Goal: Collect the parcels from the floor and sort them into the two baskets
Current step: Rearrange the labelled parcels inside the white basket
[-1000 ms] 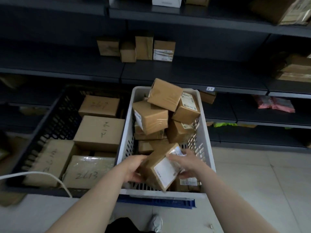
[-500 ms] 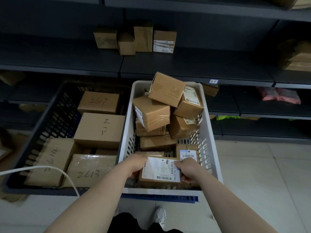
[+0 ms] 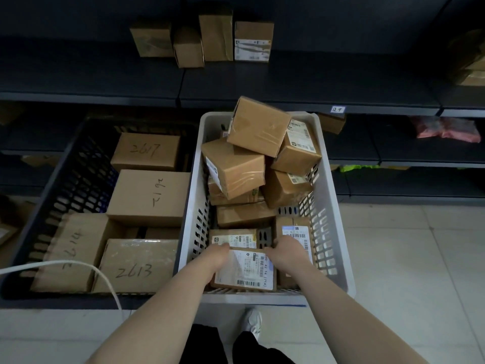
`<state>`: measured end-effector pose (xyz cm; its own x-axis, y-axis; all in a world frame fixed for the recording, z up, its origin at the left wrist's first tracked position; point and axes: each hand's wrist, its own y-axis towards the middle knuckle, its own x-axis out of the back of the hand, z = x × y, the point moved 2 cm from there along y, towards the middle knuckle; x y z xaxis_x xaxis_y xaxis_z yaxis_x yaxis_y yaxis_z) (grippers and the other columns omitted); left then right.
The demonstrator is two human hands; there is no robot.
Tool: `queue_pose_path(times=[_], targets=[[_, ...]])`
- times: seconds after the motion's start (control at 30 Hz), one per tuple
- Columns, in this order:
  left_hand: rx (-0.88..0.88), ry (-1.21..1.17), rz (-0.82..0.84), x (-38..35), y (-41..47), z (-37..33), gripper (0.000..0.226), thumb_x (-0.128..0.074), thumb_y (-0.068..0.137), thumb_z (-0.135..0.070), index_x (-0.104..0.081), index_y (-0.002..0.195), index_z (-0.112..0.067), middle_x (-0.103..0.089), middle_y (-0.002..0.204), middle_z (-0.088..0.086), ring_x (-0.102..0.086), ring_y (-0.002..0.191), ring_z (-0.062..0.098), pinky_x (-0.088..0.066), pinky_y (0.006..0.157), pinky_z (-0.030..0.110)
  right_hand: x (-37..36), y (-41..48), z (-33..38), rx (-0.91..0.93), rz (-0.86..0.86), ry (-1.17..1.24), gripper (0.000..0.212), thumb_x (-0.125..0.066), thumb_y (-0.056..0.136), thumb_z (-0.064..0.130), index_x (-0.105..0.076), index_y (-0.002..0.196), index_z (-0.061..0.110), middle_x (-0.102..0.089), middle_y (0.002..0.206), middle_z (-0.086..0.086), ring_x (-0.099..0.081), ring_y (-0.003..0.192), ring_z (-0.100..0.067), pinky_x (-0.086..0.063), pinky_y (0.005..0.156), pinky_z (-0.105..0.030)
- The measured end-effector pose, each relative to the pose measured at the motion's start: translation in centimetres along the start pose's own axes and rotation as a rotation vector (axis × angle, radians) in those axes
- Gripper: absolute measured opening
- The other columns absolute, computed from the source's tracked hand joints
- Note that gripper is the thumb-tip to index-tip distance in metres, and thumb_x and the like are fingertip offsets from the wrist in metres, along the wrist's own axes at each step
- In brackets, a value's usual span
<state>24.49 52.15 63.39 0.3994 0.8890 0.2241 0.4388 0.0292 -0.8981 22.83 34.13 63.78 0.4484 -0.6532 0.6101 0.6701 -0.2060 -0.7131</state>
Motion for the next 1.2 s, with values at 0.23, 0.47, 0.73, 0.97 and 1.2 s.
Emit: queue_pose_path(times=[0.23,0.47,0.73,0.97,1.2], targets=[[0.111,-0.228,0.040,0.4,1.5,-0.4,0.031,-0.040,0.102,-0.030,-0.064,0.094,-0.011,-0.074,0.092,0.012,-0.069,0.091,0.030,-0.052,0.091,0.043,-0.7,2.9,1.6,0.033,0.123,0.204,0.036,-0.044,0.101,0.019,-0.057,0.130,0.002,-0.061,0.115,-0.014,-0.058,0.090,-0.021,-0.048,0.073,-0.030],[0.246,-0.341,0.060,0.7,3.9,0.3,0.019,-0.048,0.097,-0.023,-0.061,0.093,-0.009,-0.072,0.074,0.012,-0.067,0.072,0.028,-0.053,0.070,0.038,-2.3,6.9,2.0,-0.045,0.298,-0.028,0.027,-0.037,0.099,0.005,-0.063,0.103,-0.002,-0.063,0.110,-0.018,-0.059,0.091,-0.028,-0.046,0.063,-0.026],[0.237,-0.395,0.061,0.4,5.2,0.7,0.013,-0.048,0.093,-0.009,-0.060,0.096,-0.007,-0.071,0.083,0.016,-0.068,0.078,0.031,-0.054,0.074,0.040,-2.2,8.1,2.0,-0.085,0.332,0.076,0.027,-0.040,0.094,0.002,-0.061,0.112,-0.003,-0.059,0.094,-0.015,-0.053,0.073,-0.023,-0.040,0.055,-0.027],[0.199,-0.394,0.017,0.4,5.4,1.4,0.017,-0.046,0.094,-0.012,-0.063,0.097,-0.008,-0.070,0.079,0.016,-0.067,0.074,0.031,-0.054,0.080,0.045,-2.6,7.8,1.4,-0.137,0.303,0.272,0.023,-0.050,0.093,0.011,-0.060,0.113,0.005,-0.063,0.115,-0.018,-0.062,0.100,-0.032,-0.053,0.086,-0.041],[0.226,-0.456,0.014,0.3,5.0,1.3,0.017,-0.047,0.094,-0.013,-0.062,0.099,-0.007,-0.070,0.084,0.017,-0.067,0.074,0.031,-0.053,0.073,0.041,-0.2,6.4,0.3,-0.126,0.505,0.215,0.041,-0.074,0.083,0.035,-0.067,0.110,0.005,-0.075,0.102,-0.009,-0.071,0.096,-0.024,-0.057,0.089,-0.038]])
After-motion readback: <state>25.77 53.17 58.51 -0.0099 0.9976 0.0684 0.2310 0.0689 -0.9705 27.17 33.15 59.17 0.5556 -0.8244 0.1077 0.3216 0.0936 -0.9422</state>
